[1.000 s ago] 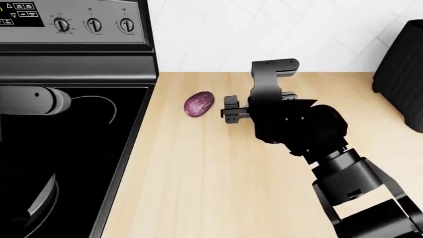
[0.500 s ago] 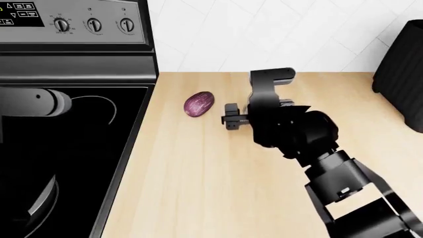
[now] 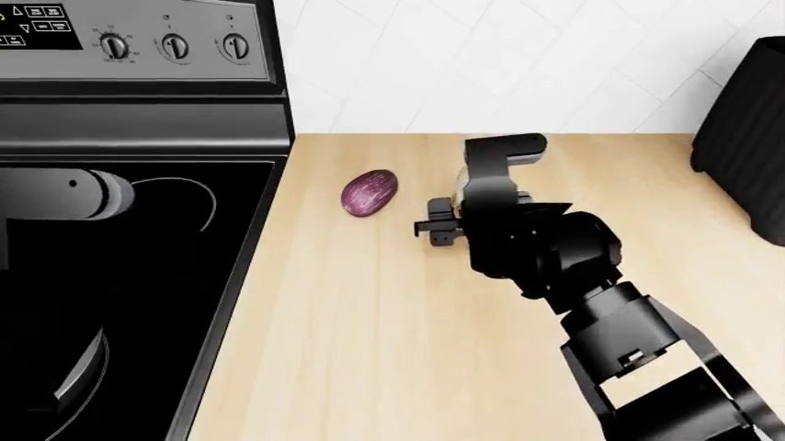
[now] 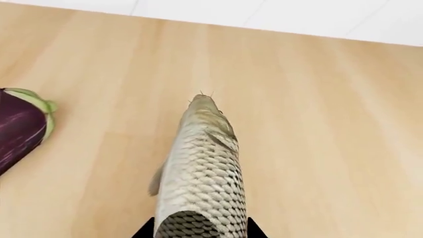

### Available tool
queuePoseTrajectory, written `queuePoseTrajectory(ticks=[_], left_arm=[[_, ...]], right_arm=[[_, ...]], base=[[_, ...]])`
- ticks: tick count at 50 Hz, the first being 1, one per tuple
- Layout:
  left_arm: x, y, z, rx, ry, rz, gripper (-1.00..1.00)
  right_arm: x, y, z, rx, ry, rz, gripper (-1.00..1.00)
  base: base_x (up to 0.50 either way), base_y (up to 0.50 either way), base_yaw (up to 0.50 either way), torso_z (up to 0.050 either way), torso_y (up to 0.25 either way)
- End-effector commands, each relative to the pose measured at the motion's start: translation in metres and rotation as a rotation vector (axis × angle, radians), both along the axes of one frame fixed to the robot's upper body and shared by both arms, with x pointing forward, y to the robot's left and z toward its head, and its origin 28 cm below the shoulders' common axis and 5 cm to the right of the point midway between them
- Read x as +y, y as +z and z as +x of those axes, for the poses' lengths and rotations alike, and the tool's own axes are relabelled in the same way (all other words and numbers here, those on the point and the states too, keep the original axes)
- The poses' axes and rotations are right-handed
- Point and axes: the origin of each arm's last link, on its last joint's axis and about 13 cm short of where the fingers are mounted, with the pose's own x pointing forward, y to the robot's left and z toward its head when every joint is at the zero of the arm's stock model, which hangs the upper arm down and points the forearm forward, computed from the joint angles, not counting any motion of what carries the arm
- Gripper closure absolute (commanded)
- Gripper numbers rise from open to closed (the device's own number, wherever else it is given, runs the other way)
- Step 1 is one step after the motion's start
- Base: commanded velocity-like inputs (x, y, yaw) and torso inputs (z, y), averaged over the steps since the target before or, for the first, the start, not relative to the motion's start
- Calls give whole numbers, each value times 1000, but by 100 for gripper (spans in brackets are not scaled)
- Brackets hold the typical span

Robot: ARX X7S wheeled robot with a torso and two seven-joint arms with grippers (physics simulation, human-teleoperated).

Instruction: Place both pans onto different burners. Then place the eggplant and the fish on different pans.

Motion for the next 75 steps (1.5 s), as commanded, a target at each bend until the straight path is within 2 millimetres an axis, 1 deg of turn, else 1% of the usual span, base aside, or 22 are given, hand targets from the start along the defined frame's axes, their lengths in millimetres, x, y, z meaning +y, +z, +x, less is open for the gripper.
queuePoseTrajectory(ticks=[1, 4, 5, 16, 20, 23, 25, 28, 31, 33, 35, 36, 39, 42, 45, 48, 50, 53, 58, 60, 67, 75], left_arm=[[0, -1, 0, 1, 2, -2, -100], [1, -1, -1, 1, 2, -2, -100], [0, -2, 0, 2, 2, -3, -100], [0, -2, 0, 4, 7, 0, -100], [-3, -3, 3, 12, 0, 13, -100], [-5, -2, 6, 16, -9, 35, -100], [-7, -1, 9, 16, -16, 48, -100], [-12, 1, 19, 26, -36, 87, -100], [-15, 2, 24, 30, -44, 98, -100], [-18, 7, 35, 35, -49, 119, -100], [-21, 11, 44, 36, -54, 134, -100], [-21, 12, 47, 37, -55, 137, -100], [-26, 23, 65, 41, -60, 159, -100], [-32, 30, 80, 39, -69, 176, -100], [-37, 31, 93, 39, -81, 191, -100], [-39, 31, 98, 41, -86, 195, -100], [-41, 32, 108, 47, -91, 198, -100], [-44, 30, 119, 61, -100, 198, -100], [-46, 30, 126, 72, -116, 199, -100], [-50, 30, 131, 80, -147, 194, -100], [-59, 30, 141, 93, -200, 175, -100], [-66, 28, 155, 108, -232, 159, -100]], right_arm=[[0, -1, -2, 8, 12, 22, 100], [-1, 1, -3, 3, 9, 26, 100], [-3, 4, -4, -7, 8, 30, 100], [-22, 59, -31, -183, 14, 43, 100], [-30, 84, -48, -254, 20, 47, 100], [-35, 95, -61, -290, 33, 30, 100], [-37, 99, -68, -303, 39, 24, 100], [-45, 106, -87, -337, 47, 23, 100], [-48, 109, -95, -349, 49, 26, 100], [-54, 115, -109, -381, 57, 19, 100], [-60, 117, -120, -403, 56, 15, 100], [-61, 118, -123, -407, 56, 14, 100], [-70, 114, -133, -417, 42, 10, 100], [-77, 112, -139, -423, 29, 11, 100], [-80, 111, -143, -425, 22, 10, 100], [-82, 111, -145, -427, 20, 11, 100], [-87, 117, -150, -446, 3, 3, 100], [-91, 119, -154, -458, -16, -7, 100], [-92, 118, -154, -457, -24, -11, 100], [-90, 118, -152, -452, -20, -15, 100], [-87, 117, -148, -438, -18, -21, 100], [-84, 119, -149, -439, -12, -28, 100]], base=[[0, 0, 0, 0, 0], [0, 0, 0, 0, 0], [0, 0, 0, 0, 0], [0, 0, 0, 0, 0], [0, 0, 0, 0, 0], [0, 0, 0, 0, 0], [0, 0, 0, 0, 0], [0, 0, 0, 0, 0], [0, 0, 0, 0, 0], [0, 0, 0, 0, 0], [0, 0, 0, 0, 0], [0, 0, 0, 0, 0], [0, 0, 0, 0, 0], [0, 0, 0, 0, 0], [0, 0, 0, 0, 0], [0, 0, 0, 0, 0], [0, 0, 0, 0, 0], [0, 0, 0, 0, 0], [0, 0, 0, 0, 0], [0, 0, 0, 0, 0], [0, 0, 0, 0, 0], [0, 0, 0, 0, 1]])
